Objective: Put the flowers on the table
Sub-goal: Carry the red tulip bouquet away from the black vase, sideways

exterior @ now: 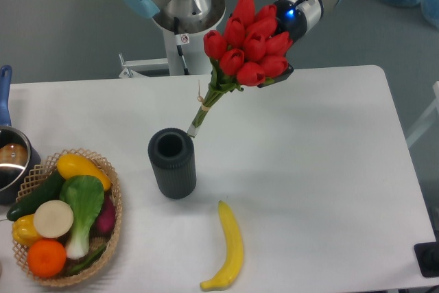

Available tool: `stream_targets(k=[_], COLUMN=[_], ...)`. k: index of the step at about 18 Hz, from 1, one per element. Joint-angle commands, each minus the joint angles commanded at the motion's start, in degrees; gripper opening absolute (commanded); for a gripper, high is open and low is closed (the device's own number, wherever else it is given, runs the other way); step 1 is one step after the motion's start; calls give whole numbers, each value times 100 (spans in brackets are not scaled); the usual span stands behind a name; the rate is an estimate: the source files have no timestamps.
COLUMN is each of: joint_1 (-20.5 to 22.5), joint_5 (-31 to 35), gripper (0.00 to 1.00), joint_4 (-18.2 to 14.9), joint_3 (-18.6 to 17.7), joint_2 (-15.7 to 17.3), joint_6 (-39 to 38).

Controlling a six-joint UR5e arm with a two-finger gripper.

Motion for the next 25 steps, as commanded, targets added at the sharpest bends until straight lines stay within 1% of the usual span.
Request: stream_targets(k=[3,5,7,10,12,14,19,23,25], joint_1=[9,53,219,439,457,484,501,493,466], joint_5=[9,17,26,61,88,437,1615,2362,2846], gripper=[41,41,41,41,41,41,41,41,40], joint_4=[9,0,9,26,35,35,35,35,35], joint_3=[0,114,88,149,184,272,553,711,887], joint_2=[0,-44,-53,-53,-62,-62,-35,-35,-53], joint_6=[35,-9,0,9,35,35,35,53,44])
